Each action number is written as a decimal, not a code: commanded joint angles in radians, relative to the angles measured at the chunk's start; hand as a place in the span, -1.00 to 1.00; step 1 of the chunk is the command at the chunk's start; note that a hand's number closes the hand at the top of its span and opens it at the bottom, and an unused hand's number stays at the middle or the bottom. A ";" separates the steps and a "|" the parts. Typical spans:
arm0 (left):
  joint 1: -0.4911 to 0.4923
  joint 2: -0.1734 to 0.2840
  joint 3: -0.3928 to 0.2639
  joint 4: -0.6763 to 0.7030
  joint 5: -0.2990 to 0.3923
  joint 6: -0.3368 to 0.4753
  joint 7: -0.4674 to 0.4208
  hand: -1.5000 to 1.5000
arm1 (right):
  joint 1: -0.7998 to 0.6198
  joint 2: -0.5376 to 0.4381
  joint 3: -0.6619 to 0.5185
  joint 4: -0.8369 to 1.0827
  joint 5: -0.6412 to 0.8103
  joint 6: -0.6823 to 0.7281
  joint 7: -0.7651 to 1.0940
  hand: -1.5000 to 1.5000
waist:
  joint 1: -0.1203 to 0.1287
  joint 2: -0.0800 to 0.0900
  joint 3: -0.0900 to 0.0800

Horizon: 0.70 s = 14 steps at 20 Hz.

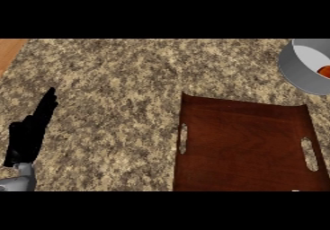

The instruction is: Pick the tomato from the tray and place it in the pot

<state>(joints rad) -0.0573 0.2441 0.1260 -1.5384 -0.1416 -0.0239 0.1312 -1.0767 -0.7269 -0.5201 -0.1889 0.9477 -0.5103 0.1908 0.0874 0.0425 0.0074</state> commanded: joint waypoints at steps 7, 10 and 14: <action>0.044 0.010 0.006 -0.031 0.009 -0.017 0.004 0.00 | -0.001 0.050 -0.219 -0.133 -0.250 -0.176 -0.310 -1.00 | -0.010 -0.014 0.001; 0.001 -0.010 0.005 0.000 0.002 0.006 0.028 0.00 | -0.026 0.061 -0.265 -0.134 -0.315 -0.144 -0.358 -1.00 | -0.031 -0.018 -0.002; 0.048 -0.023 -0.008 -0.016 -0.019 0.017 -0.001 0.00 | -0.004 0.006 -0.293 -0.087 -0.364 -0.031 -0.390 -1.00 | -0.039 -0.024 -0.004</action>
<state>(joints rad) -0.0273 0.2366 0.1340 -1.5370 -0.1448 -0.0176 0.1311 -1.0925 -0.7032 -0.7758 -0.2946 0.6392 -0.5921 -0.1475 0.0572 0.0237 0.0048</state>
